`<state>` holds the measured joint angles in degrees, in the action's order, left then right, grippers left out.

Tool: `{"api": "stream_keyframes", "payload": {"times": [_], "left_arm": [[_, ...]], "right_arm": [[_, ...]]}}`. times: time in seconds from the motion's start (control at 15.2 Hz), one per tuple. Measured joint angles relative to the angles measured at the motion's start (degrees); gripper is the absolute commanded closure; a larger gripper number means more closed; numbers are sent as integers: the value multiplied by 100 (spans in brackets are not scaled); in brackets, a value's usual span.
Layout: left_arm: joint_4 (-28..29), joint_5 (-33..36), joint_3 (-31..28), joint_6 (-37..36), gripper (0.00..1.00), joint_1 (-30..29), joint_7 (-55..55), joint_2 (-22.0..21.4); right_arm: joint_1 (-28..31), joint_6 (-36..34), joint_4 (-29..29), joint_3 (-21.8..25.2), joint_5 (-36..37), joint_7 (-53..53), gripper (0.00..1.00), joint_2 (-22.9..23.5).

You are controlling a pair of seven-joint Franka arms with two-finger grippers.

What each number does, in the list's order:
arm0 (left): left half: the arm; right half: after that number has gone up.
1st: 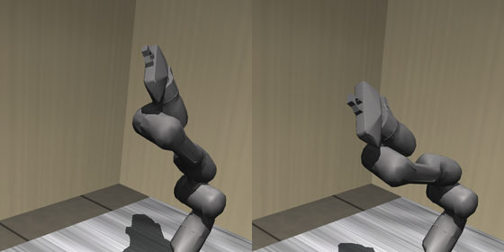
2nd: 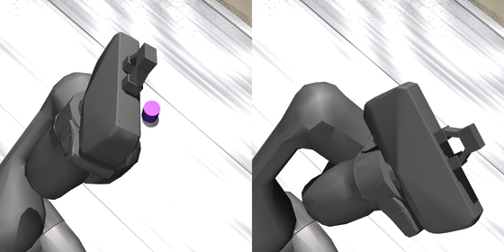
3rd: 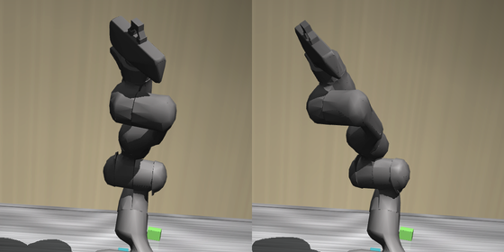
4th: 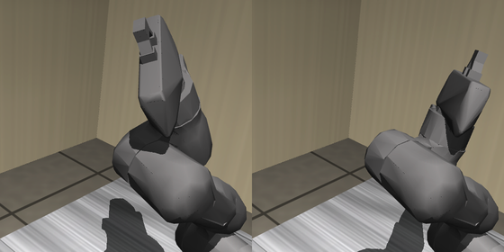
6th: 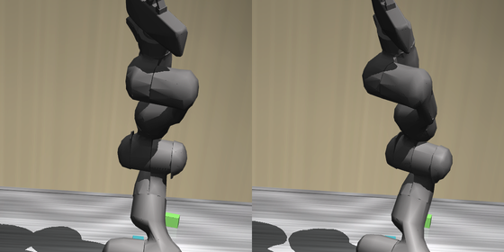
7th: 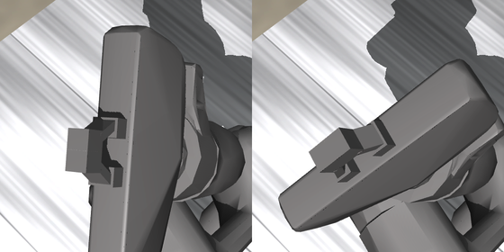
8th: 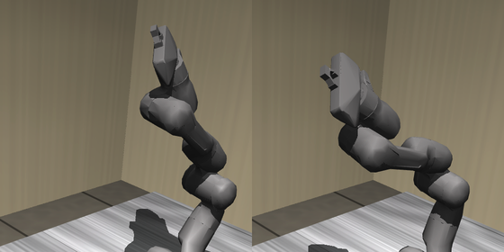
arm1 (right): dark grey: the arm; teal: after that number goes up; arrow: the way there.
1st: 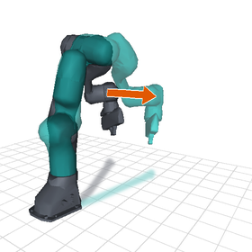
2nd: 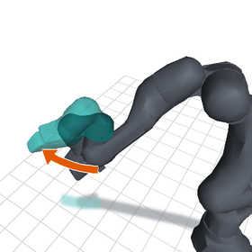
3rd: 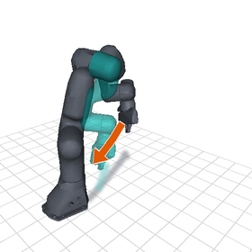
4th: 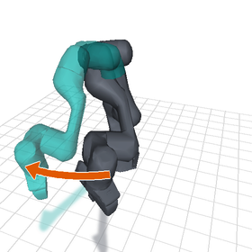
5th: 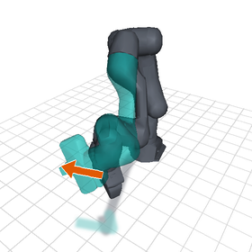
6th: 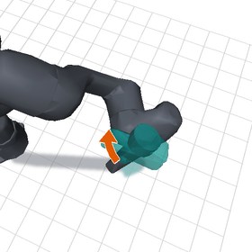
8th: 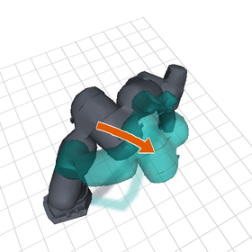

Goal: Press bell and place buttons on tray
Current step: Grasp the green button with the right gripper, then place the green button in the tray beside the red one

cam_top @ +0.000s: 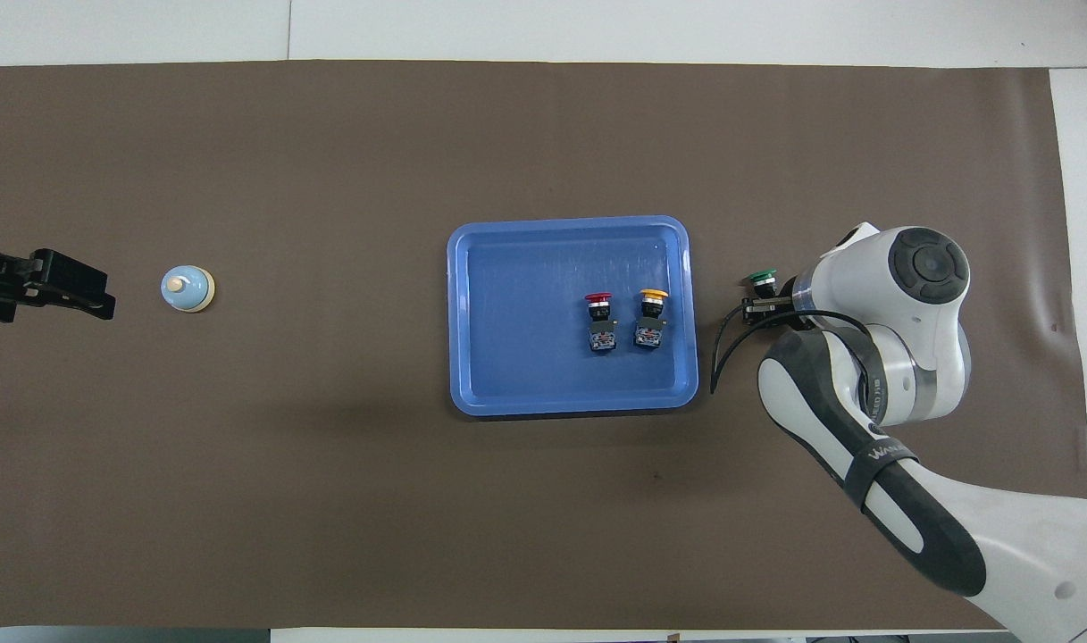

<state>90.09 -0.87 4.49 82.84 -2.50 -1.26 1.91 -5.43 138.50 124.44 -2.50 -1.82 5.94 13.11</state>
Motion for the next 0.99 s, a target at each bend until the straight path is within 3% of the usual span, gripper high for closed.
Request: {"api": "stream_keyframes", "payload": {"times": [0.2, 0.46, 0.72, 0.99], "left_arm": [[0, 0, 0, 0, 0, 0, 0, 0], [0, 0, 0, 0, 0, 0, 0, 0], [0, 0, 0, 0, 0, 0, 0, 0], [0, 0, 0, 0, 0, 0, 0, 0]], "right_arm": [[-22, -375, -178, -10, -3, -1, 100, -97], [-274, -1681, -1244, -90, -31, 610, 100, -218], [-1339, -1765, -1609, -122, -38, 2037, 100, -151], [-2056, -1749, -2073, -133, -36, 2770, 100, 260]]}}
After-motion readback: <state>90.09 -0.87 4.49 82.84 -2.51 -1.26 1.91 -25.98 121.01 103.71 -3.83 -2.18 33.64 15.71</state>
